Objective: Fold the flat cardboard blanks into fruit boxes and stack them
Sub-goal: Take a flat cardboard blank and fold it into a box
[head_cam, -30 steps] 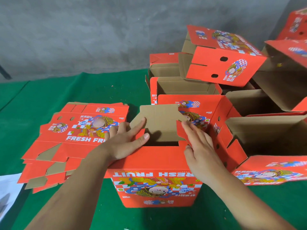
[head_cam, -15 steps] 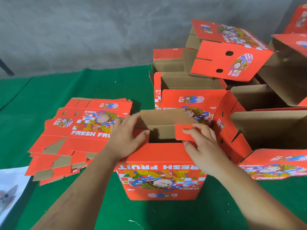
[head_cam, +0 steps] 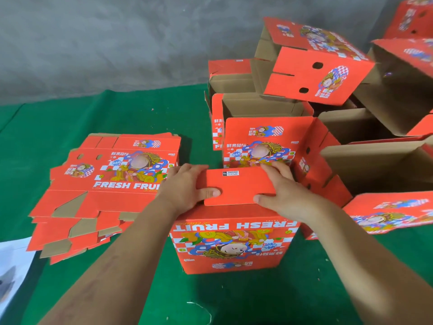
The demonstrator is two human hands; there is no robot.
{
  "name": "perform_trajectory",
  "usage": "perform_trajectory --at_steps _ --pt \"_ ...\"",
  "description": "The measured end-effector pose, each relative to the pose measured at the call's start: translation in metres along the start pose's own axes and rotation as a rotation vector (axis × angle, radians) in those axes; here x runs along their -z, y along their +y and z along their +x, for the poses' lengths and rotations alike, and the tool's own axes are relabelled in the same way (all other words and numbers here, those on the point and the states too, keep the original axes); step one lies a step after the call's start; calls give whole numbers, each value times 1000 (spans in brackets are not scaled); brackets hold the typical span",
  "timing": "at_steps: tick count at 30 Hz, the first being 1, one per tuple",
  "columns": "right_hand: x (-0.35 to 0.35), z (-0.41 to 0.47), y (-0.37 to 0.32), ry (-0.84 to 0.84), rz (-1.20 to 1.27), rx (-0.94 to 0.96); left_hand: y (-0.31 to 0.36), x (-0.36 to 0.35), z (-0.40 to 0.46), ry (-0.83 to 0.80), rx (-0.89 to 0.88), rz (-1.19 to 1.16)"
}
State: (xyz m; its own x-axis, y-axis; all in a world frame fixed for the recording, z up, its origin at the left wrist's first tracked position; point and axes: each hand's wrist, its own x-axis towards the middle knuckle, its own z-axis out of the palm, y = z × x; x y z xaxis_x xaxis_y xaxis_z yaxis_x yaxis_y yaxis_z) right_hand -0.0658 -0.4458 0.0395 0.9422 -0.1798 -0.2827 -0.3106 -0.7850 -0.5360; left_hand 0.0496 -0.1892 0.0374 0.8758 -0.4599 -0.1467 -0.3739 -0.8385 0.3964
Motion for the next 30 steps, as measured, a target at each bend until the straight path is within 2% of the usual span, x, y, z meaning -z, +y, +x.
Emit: perform_trajectory --at_steps 4,10,12,14,17,20,23,25,27,30 --pt "-4 6 -14 79 -202 -106 2 -2 4 -28 -20 108" --pt "-11 -1 -19 232 -150 -94 -6 -2 0 35 -21 -89" --pt "-14 -4 -20 272 -115 -133 -6 -1 0 74 -2 -247" --pt "-15 -8 -21 288 -55 -170 -7 1 -4 118 55 -536" --pt "-12 -18 -22 223 -67 -172 -12 0 -13 98 207 -823" --pt "-12 -26 -24 172 -116 -165 -13 -5 -26 79 221 -894" --pt "-17 -27 -28 190 -200 -241 -11 -6 -31 90 227 -923" --pt "-21 -25 -25 219 -236 -217 -10 -4 -33 83 258 -960" --pt "-19 -22 -18 229 -120 -166 -9 -1 -35 89 318 -958" --pt "-13 -19 -9 255 265 -178 -8 2 -41 23 465 -973"
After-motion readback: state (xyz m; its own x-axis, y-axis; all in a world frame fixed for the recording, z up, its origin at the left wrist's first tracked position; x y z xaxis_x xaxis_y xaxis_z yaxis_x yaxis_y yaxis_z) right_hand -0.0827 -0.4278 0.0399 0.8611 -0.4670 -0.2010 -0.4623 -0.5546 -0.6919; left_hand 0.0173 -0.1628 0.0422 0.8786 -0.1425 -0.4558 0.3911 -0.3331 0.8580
